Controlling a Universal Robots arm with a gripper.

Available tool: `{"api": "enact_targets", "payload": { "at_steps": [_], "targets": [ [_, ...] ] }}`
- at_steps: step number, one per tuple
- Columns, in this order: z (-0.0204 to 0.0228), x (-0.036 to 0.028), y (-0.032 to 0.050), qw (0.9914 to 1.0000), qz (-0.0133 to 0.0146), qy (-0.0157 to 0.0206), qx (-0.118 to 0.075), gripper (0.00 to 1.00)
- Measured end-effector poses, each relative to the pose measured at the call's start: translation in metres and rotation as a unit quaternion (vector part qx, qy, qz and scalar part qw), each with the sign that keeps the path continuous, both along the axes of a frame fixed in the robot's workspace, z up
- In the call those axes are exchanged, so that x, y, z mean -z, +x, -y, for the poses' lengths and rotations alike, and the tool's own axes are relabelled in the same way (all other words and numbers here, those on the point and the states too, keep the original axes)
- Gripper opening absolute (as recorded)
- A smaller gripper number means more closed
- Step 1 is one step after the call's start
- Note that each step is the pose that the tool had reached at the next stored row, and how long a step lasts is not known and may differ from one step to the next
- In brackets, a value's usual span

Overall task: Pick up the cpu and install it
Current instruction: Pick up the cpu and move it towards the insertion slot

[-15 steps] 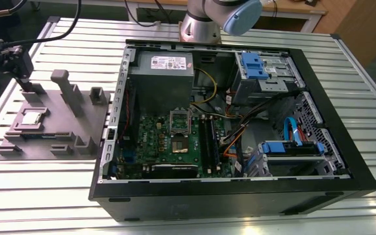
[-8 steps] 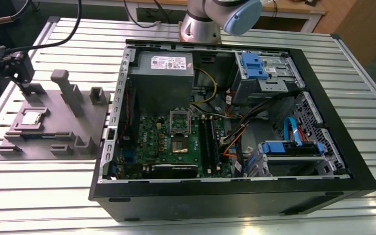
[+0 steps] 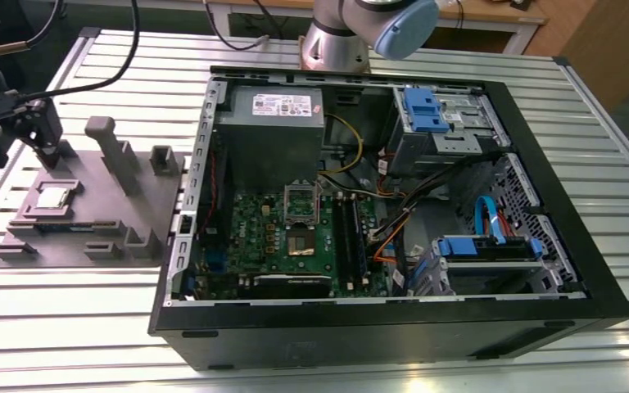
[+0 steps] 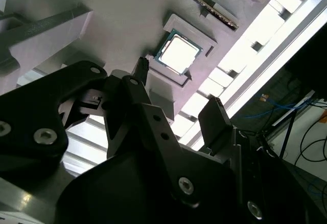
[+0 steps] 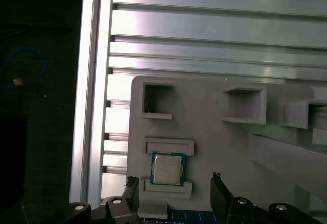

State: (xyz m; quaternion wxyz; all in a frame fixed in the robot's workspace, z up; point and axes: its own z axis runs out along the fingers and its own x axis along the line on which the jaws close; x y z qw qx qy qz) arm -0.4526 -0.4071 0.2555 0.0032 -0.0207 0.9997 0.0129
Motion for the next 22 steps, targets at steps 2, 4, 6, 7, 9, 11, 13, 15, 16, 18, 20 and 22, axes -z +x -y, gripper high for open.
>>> {"api": "enact_targets", "payload": {
  "at_steps": [2, 4, 6, 7, 9, 11, 13, 15, 16, 18, 20, 22],
  "targets": [
    [0.0001, 0.0001, 0.0000, 1.00000, -0.0001, -0.0001, 0.000, 0.66],
    [0.0001, 0.0004, 0.0000, 1.00000, 0.0000, 0.0000, 0.000, 0.66],
    [0.0001, 0.0004, 0.0000, 1.00000, -0.0001, 0.0000, 0.000, 0.66],
    [0.0001, 0.0005, 0.0000, 1.00000, -0.0001, 0.0000, 0.000, 0.66],
    [0.0001, 0.0005, 0.0000, 1.00000, 0.0000, 0.0000, 0.000, 0.66],
    [0.0001, 0.0006, 0.0000, 1.00000, 0.0000, 0.0000, 0.000, 0.66],
    [0.0001, 0.0007, 0.0000, 1.00000, 0.0000, 0.0000, 0.000, 0.66],
    [0.0001, 0.0014, 0.0001, 1.00000, 0.0001, -0.0007, 0.000, 0.66],
    [0.0001, 0.0018, 0.0001, 1.00000, 0.0000, -0.0023, 0.000, 0.66],
    [0.0001, 0.0037, 0.0000, 0.99998, 0.0001, -0.0060, 0.000, 0.66],
    [0.0001, 0.0071, 0.0000, 0.99998, 0.0001, -0.0061, 0.001, 0.66],
    [0.0001, 0.0100, 0.0000, 0.99998, 0.0001, -0.0061, 0.001, 0.66]
  ]
}}
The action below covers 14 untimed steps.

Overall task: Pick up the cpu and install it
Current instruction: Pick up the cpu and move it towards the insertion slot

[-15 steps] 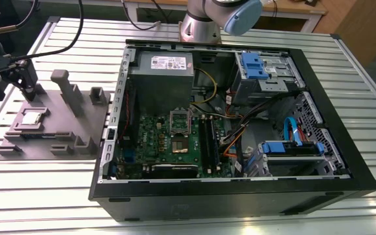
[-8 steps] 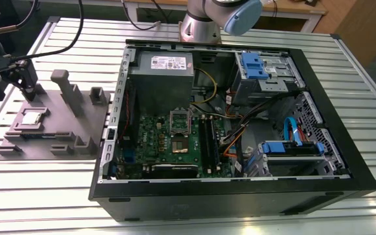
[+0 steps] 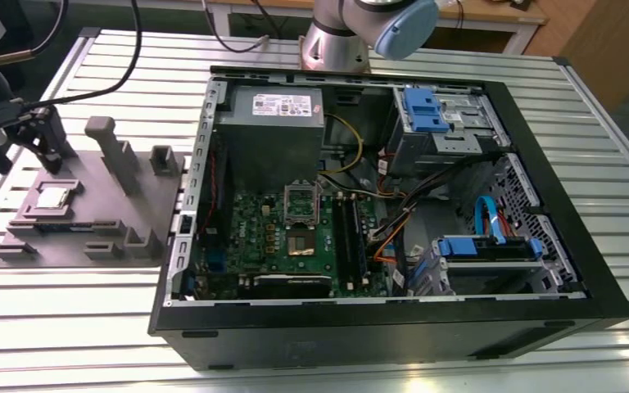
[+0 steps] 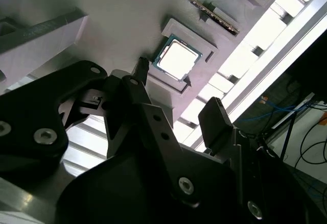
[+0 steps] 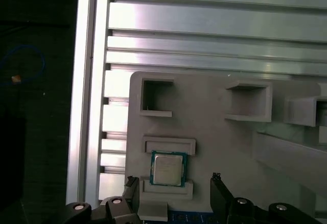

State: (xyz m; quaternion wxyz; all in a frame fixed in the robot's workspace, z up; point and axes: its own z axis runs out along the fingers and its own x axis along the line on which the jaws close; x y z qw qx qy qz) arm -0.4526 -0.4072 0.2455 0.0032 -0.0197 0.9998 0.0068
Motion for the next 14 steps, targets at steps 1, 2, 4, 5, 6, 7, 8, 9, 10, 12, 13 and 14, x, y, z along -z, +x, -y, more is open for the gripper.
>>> {"api": "enact_targets", "payload": {
  "at_steps": [1, 2, 4, 5, 6, 7, 8, 9, 10, 12, 13, 14],
  "targets": [
    [0.0000, 0.0012, 0.0000, 1.00000, 0.0000, 0.0000, 0.000, 0.66],
    [0.0000, 0.0024, 0.0000, 1.00000, 0.0000, 0.0000, 0.000, 0.66],
    [0.0000, 0.0050, 0.0000, 1.00000, 0.0000, 0.0000, 0.000, 0.66],
    [0.0000, 0.0063, 0.0000, 1.00000, 0.0000, 0.0000, 0.000, 0.66],
    [0.0000, 0.0076, 0.0000, 1.00000, 0.0001, 0.0001, 0.000, 0.66],
    [0.0000, 0.0086, 0.0000, 1.00000, 0.0000, 0.0002, 0.000, 0.66],
    [0.0000, 0.0093, -0.0001, 1.00000, 0.0000, 0.0004, 0.000, 0.66],
    [0.0000, 0.0098, -0.0001, 1.00000, 0.0000, 0.0005, 0.000, 0.66],
    [0.0000, 0.0098, -0.0001, 1.00000, -0.0001, 0.0006, 0.000, 0.66],
    [0.0000, 0.0115, 0.0000, 1.00000, 0.0000, 0.0007, 0.000, 0.66],
    [0.0000, 0.0115, 0.0000, 1.00000, 0.0000, 0.0007, 0.000, 0.66],
    [0.0000, 0.0115, 0.0000, 1.00000, 0.0000, 0.0007, 0.000, 0.66]
  ]
}}
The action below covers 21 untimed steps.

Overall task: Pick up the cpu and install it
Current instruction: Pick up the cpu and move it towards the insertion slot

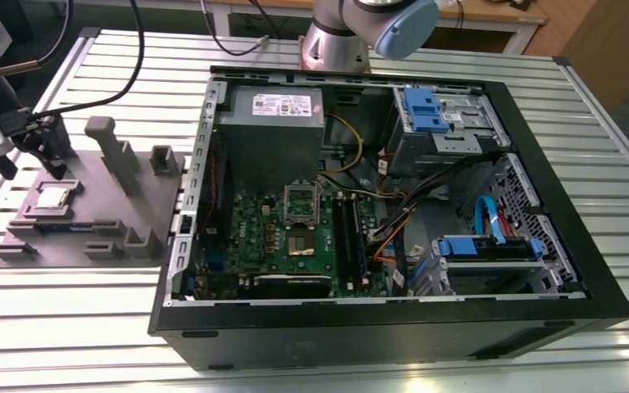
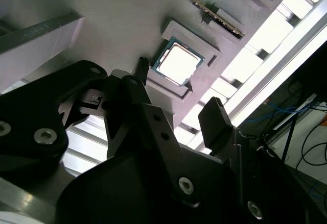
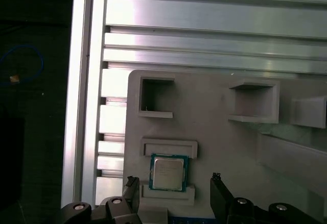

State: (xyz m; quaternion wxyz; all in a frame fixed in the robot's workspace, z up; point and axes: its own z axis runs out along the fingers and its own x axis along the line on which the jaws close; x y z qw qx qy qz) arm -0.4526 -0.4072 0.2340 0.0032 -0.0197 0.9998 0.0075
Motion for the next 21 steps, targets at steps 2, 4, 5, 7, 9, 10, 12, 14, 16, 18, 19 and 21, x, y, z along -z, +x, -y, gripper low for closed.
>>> {"api": "enact_targets", "payload": {
  "at_steps": [2, 4, 5, 7, 9, 10, 12, 14, 16, 18, 19, 21],
  "targets": [
    [0.0000, 0.0005, 0.0000, 1.00000, 0.0002, -0.0002, 0.000, 0.66],
    [0.0000, 0.0019, 0.0001, 1.00000, 0.0005, -0.0008, 0.000, 0.66],
    [0.0001, 0.0026, -0.0001, 1.00000, 0.0004, -0.0009, 0.000, 0.66],
    [0.0002, 0.0040, -0.0003, 1.00000, 0.0004, -0.0009, 0.000, 0.66],
    [0.0004, 0.0052, -0.0007, 1.00000, 0.0004, -0.0009, 0.000, 0.66],
    [0.0005, 0.0057, -0.0009, 1.00000, 0.0004, -0.0009, 0.000, 0.66],
    [0.0008, 0.0067, -0.0016, 1.00000, 0.0004, -0.0009, 0.000, 0.66],
    [0.0012, 0.0077, -0.0023, 1.00000, 0.0005, -0.0006, 0.000, 0.66],
    [0.0014, 0.0083, -0.0029, 1.00000, 0.0004, -0.0005, 0.000, 0.66],
    [0.0016, 0.0088, -0.0030, 1.00000, 0.0005, -0.0003, 0.000, 0.66],
    [0.0017, 0.0089, -0.0031, 1.00000, 0.0004, -0.0003, 0.000, 0.66],
    [0.0017, 0.0090, -0.0031, 1.00000, 0.0004, -0.0003, 0.000, 0.66]
  ]
}}
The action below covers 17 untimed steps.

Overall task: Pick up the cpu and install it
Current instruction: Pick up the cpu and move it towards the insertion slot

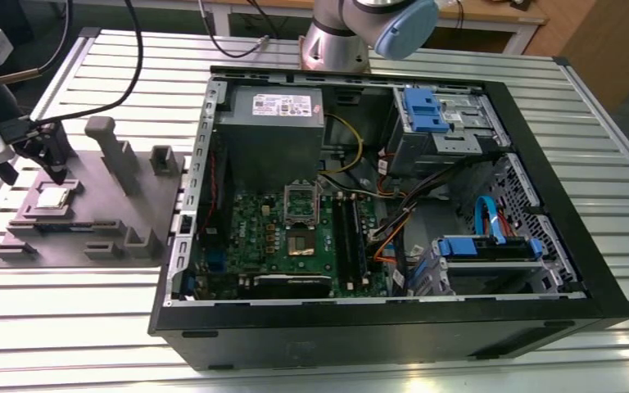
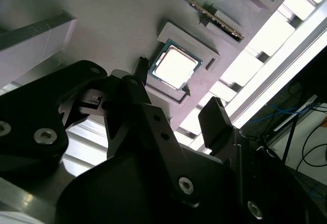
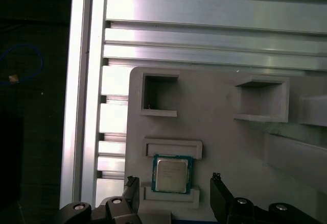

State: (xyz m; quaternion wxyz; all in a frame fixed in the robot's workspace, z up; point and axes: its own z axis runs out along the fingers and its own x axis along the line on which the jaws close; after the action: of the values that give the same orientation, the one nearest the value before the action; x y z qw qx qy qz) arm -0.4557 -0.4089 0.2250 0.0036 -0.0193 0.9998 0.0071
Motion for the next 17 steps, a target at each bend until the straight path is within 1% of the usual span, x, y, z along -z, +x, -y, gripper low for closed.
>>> {"api": "enact_targets", "payload": {
  "at_steps": [5, 9, 12, 14, 15, 17],
  "targets": [
    [0.0001, 0.0003, 0.0000, 1.00000, 0.0001, 0.0001, 0.000, 0.66],
    [0.0012, 0.0018, 0.0000, 1.00000, 0.0001, 0.0012, 0.000, 0.66],
    [0.0015, 0.0042, 0.0000, 0.99999, 0.0000, 0.0054, 0.000, 0.66],
    [0.0020, 0.0055, -0.0001, 0.99994, -0.0001, 0.0107, 0.000, 0.66],
    [0.0027, 0.0065, -0.0001, 0.99992, 0.0000, 0.0127, 0.000, 0.66],
    [0.0047, 0.0085, -0.0005, 0.99988, 0.0000, 0.0154, 0.000, 0.66]
  ]
}}
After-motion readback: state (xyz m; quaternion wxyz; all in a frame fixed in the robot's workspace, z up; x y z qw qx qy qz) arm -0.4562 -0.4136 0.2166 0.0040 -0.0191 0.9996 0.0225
